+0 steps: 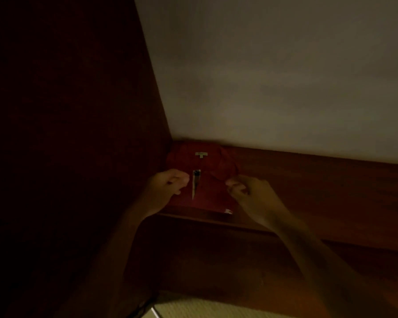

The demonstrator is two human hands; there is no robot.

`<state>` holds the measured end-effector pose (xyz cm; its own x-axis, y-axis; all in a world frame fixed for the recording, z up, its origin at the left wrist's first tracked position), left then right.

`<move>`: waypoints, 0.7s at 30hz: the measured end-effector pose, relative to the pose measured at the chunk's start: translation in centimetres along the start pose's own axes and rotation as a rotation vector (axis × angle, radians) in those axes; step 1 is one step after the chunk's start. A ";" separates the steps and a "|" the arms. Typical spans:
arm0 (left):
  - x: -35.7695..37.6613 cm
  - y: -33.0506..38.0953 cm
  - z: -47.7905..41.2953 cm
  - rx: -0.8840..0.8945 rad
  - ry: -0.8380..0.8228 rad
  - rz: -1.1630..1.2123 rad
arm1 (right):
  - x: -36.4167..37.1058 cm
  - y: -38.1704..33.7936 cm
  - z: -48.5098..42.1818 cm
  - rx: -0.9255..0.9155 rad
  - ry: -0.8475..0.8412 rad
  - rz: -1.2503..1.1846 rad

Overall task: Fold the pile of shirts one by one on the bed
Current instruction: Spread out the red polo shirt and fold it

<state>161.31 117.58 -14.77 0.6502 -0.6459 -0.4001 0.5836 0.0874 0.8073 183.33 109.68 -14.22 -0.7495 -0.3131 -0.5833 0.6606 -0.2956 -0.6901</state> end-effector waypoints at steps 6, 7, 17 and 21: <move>-0.4 9.2 13.6 -0.080 -0.105 -0.187 | -5.5 -8.1 11.4 -0.089 -0.186 0.142; -0.1 10.5 15.9 -0.086 -0.093 -0.180 | -6.0 -9.1 13.4 -0.108 -0.211 0.171; 4.5 16.3 46.2 -0.211 0.209 -0.063 | -5.0 -18.2 32.6 -0.325 -0.419 0.345; 7.1 14.2 60.6 -0.280 0.461 0.067 | 1.6 -24.1 39.5 -0.459 -0.548 0.430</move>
<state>144.75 68.26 20.09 0.7998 -0.2380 -0.5511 0.5998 0.3564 0.7164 167.91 80.67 18.40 -0.2303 -0.7444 -0.6268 0.7122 0.3100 -0.6298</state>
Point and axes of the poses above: each hand's wrist, its own z-axis away from the middle knuckle, its own x-axis out of the palm, y = z × x, the point moved 5 cm from there along -z, towards the middle knuckle, and after that the axes turned 11 degrees about -y, right-handed, at the moved point
